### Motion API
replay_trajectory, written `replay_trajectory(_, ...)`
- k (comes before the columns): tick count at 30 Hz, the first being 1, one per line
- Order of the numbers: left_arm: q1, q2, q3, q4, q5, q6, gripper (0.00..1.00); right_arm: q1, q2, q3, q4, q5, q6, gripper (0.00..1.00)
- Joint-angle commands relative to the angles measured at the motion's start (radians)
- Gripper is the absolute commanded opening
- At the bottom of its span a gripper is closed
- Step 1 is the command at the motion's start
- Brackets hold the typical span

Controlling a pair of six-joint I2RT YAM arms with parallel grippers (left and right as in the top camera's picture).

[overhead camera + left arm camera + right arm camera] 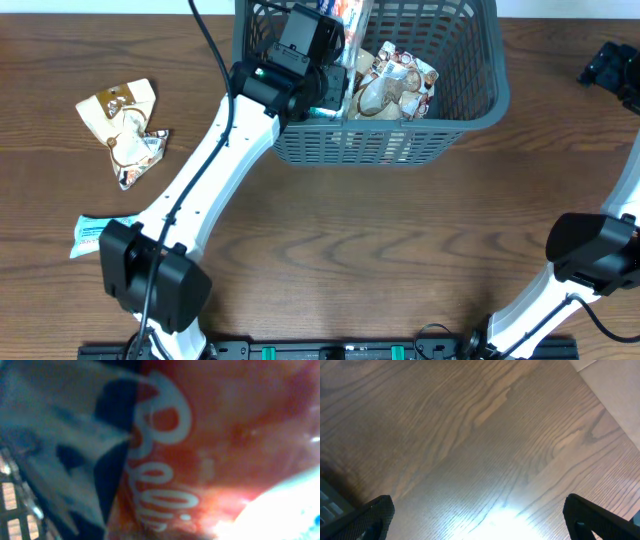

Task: Pack container
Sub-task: 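Lower the tissue pack into the basket and open the left gripper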

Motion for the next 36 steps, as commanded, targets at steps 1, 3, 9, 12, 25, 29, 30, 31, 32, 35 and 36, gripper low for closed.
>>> replay_trajectory(1,0.004,0.029,0.036,-0.004,-0.002,0.013,0.06,-0.003,-0.005,-0.004,-0.001,0.014,0.011,0.99)
replay_trajectory(3,0.004,0.037,0.036,-0.011,-0.002,0.013,0.06,-0.003,-0.005,-0.004,-0.001,0.014,0.011,0.99)
replay_trajectory(9,0.004,0.042,0.036,-0.021,-0.002,0.014,0.25,-0.003,-0.005,-0.004,-0.001,0.014,0.011,0.99)
replay_trajectory(12,0.004,0.042,0.036,-0.021,-0.011,0.014,0.5,-0.003,-0.005,-0.004,-0.001,0.014,0.011,0.99)
replay_trajectory(25,0.016,0.04,0.037,-0.013,-0.054,0.017,0.6,-0.003,-0.005,-0.004,-0.001,0.014,0.011,0.99)
replay_trajectory(29,0.039,0.019,0.037,0.002,-0.08,0.017,0.6,-0.003,-0.005,-0.004,-0.001,0.014,0.011,0.99)
replay_trajectory(30,0.047,0.007,0.038,0.006,-0.088,0.017,0.61,-0.003,-0.005,-0.004,-0.001,0.014,0.011,0.99)
replay_trajectory(31,0.06,-0.01,0.039,0.014,-0.092,0.017,0.63,-0.003,-0.005,-0.004,-0.001,0.014,0.011,0.99)
replay_trajectory(32,0.072,-0.025,0.04,0.02,-0.092,0.017,0.65,-0.003,-0.005,-0.004,-0.001,0.014,0.011,0.99)
replay_trajectory(35,0.118,-0.089,0.043,0.035,-0.092,0.017,0.67,-0.003,-0.005,-0.004,-0.001,0.014,0.011,0.99)
replay_trajectory(36,0.135,-0.111,0.043,0.039,-0.092,0.018,0.68,-0.003,-0.005,-0.004,-0.001,0.014,0.011,0.99)
